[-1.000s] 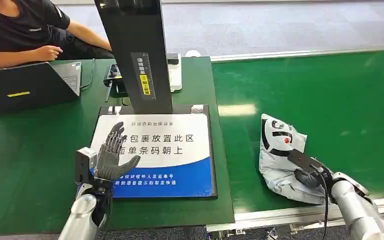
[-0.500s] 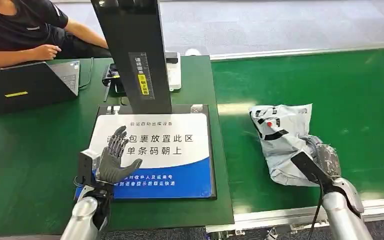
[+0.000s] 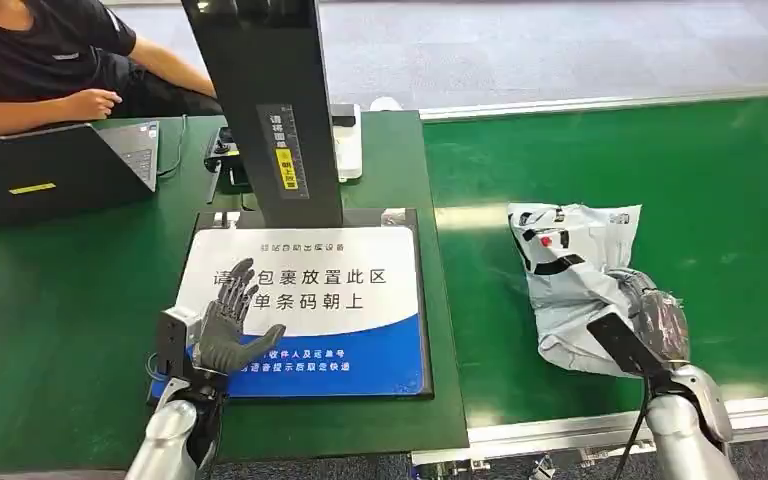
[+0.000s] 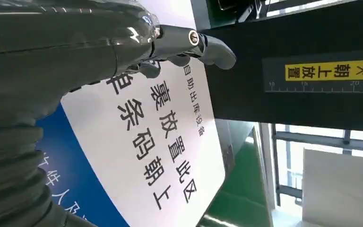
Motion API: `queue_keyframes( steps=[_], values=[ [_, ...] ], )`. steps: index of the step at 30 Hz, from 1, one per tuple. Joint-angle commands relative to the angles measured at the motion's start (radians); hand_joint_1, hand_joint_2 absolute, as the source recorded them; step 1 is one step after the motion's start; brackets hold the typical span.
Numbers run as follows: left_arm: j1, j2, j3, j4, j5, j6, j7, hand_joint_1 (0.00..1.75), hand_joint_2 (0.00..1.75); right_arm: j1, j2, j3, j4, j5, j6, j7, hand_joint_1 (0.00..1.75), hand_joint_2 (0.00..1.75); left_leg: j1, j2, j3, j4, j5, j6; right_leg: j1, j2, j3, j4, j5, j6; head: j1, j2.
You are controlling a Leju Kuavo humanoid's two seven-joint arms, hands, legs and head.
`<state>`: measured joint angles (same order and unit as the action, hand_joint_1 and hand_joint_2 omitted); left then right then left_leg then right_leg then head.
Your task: Moved the parcel from conveyor to table for the left to box.
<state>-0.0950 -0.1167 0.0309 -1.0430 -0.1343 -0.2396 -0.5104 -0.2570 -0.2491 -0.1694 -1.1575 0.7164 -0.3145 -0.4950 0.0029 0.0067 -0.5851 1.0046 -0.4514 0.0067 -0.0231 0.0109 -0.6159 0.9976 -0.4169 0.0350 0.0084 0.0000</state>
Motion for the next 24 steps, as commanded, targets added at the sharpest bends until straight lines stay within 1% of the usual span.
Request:
queue_keyframes(
  steps=[1,4,6,7,11,13,17,24],
  values=[
    [-0.027,-0.001,0.003,0.079,-0.001,0.005,-0.014,0.00,1.75,0.041,0.027,0.041,-0.412,0.027,-0.094,0.016,1.75,1.75,-0.002,0.001,-0.002,0.000,0.000,-0.001,-0.002,0.001,-0.003,0.003,-0.001,-0.002,0.000,0.000],
    [-0.026,-0.001,0.003,0.078,-0.001,0.004,-0.014,0.00,1.75,0.041,0.025,0.040,-0.388,0.023,-0.105,0.012,1.75,1.75,0.000,0.003,0.004,-0.002,-0.002,-0.002,0.000,0.002,0.001,0.001,-0.001,-0.003,0.000,0.000],
    [-0.027,-0.001,0.004,0.077,-0.002,0.004,-0.014,0.00,1.75,0.040,0.023,0.041,-0.382,0.023,-0.105,0.010,1.75,1.75,0.000,0.001,0.000,-0.001,0.000,-0.001,0.000,0.001,-0.001,0.000,0.000,-0.002,0.000,0.000],
    [-0.027,-0.001,0.004,0.077,-0.002,0.004,-0.014,0.00,1.75,0.040,0.023,0.041,-0.382,0.023,-0.105,0.010,1.75,1.75,0.000,0.001,0.002,-0.001,0.000,-0.001,0.001,0.000,0.000,0.000,-0.001,-0.003,0.000,0.000],
    [-0.027,-0.001,0.004,0.077,-0.002,0.004,-0.014,0.00,1.75,0.040,0.023,0.041,-0.382,0.023,-0.105,0.010,1.75,1.75,0.000,0.002,0.000,-0.001,0.000,-0.001,0.000,0.001,-0.002,0.001,0.000,-0.002,0.000,0.000],
    [-0.027,-0.001,0.004,0.077,-0.002,0.004,-0.014,0.00,1.75,0.040,0.023,0.041,-0.382,0.023,-0.105,0.010,1.75,1.75,0.000,0.002,0.003,-0.002,-0.001,-0.002,0.000,0.001,0.001,0.000,0.000,-0.003,0.000,0.000],
    [-0.027,-0.001,0.004,0.077,-0.002,0.004,-0.014,0.00,1.75,0.040,0.023,0.041,-0.382,0.023,-0.105,0.010,1.75,1.75,0.000,0.002,0.000,-0.001,0.000,-0.001,0.000,0.001,-0.002,0.000,0.000,-0.002,0.000,0.000],
    [-0.027,-0.001,0.004,0.077,-0.002,0.004,-0.014,0.00,1.75,0.040,0.023,0.041,-0.382,0.023,-0.105,0.010,1.75,1.75,0.000,0.002,0.002,-0.001,-0.001,-0.001,0.000,0.001,0.000,0.000,0.000,-0.002,0.000,0.000]
  ],
)
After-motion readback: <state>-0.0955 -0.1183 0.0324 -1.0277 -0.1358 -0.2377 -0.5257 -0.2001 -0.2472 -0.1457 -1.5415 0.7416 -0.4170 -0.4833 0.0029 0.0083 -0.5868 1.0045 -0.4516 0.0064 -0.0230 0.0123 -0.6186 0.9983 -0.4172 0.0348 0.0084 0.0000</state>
